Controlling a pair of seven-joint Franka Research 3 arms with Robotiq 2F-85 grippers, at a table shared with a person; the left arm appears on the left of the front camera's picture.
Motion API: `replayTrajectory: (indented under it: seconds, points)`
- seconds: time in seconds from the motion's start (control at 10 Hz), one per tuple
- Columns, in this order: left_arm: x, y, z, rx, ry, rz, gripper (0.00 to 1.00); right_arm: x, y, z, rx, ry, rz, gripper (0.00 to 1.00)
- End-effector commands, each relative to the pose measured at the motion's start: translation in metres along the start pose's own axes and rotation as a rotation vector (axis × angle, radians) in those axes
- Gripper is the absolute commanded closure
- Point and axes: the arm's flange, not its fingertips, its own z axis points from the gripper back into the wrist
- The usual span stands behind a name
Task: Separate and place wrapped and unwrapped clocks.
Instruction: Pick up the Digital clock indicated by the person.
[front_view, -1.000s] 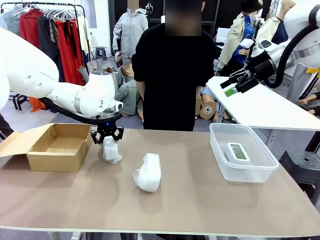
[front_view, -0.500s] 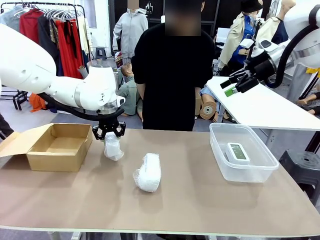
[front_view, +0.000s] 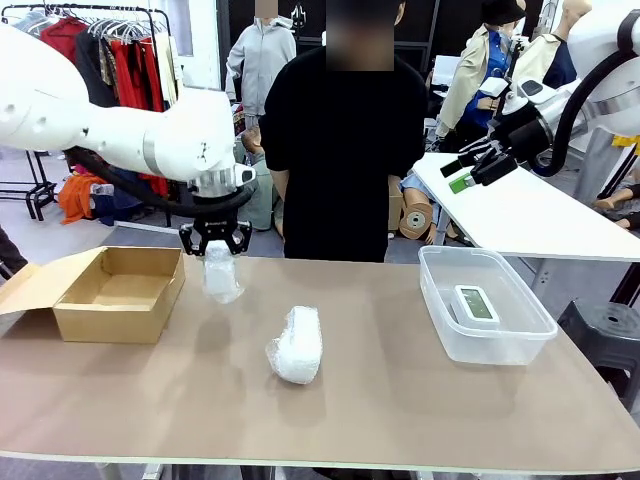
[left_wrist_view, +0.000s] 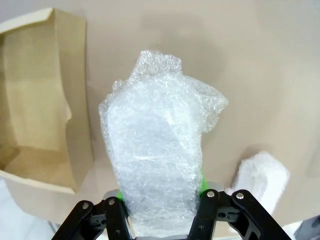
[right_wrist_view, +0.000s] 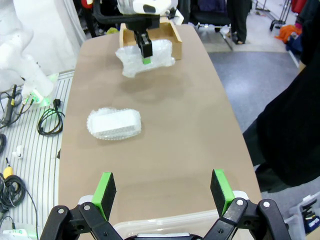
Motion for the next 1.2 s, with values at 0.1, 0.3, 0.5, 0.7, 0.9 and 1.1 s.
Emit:
replayTrajectory:
  seconds: [0.1,0.3,0.5,0.7,0.9,1.1]
  points:
    - [0.015,-0.002,0.051,0.07,-0.029,-0.099,1.0,0.001,0.001,0.001,-0.001,-0.001,0.001,0.0]
    - [0.021,-0.006,0.091,0.049,-0.062,-0.174,1.0,0.001,0.001,0.001,-0.001,-0.001,0.001,0.0]
    - [0.025,-0.024,0.131,0.049,-0.093,-0.22,1.0,0.001,0.001,0.001,-0.001,-0.001,0.001,0.0]
    - [0.029,-0.038,0.17,0.018,-0.109,-0.274,1.0,0.001,0.001,0.001,-0.001,-0.001,0.001,0.0]
    - [0.027,-0.049,0.198,0.016,-0.126,-0.328,1.0,0.001,0.001,0.001,-0.001,-0.001,0.001,0.0]
    - [0.021,-0.056,0.211,0.028,-0.163,-0.35,1.0,0.001,0.001,0.001,-0.001,-0.001,0.001,0.0]
